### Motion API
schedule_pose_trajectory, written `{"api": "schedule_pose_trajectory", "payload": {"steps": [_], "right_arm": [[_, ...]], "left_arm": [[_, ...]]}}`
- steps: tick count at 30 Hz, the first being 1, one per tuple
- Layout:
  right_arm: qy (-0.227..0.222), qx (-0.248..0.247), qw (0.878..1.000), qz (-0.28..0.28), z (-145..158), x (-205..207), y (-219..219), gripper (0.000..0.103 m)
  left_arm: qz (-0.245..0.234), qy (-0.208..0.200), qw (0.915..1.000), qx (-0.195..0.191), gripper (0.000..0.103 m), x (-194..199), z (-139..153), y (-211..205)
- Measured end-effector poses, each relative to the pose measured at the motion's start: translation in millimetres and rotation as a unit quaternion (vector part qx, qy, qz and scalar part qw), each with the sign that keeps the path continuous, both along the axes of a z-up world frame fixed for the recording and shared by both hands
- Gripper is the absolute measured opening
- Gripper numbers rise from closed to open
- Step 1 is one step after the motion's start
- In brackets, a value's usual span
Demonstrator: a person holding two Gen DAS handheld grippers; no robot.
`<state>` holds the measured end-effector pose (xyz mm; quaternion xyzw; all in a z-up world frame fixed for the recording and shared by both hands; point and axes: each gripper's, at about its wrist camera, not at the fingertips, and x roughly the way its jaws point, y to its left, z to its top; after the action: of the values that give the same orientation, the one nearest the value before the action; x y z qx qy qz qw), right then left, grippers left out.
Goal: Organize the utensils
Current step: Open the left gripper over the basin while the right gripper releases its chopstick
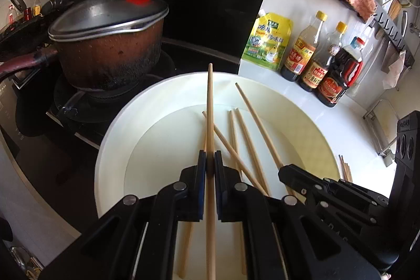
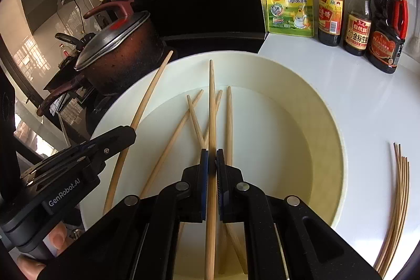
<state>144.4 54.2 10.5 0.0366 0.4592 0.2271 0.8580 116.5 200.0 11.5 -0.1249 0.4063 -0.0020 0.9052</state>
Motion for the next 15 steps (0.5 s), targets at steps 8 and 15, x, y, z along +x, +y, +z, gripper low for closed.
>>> {"api": "schedule_pose_trajectory", "payload": {"steps": [8,15], "right_arm": [[0.006,-0.014,1.000,-0.006,-7,0,-4,0.006],[-0.011,-0.008,1.000,-0.008,1,-9,-11,0.009]], "left_arm": [[0.000,0.021,0.9998,0.006,0.007,9,-17,-1],[0.005,0.013,0.9998,0.015,0.036,2,-13,-2]]}}
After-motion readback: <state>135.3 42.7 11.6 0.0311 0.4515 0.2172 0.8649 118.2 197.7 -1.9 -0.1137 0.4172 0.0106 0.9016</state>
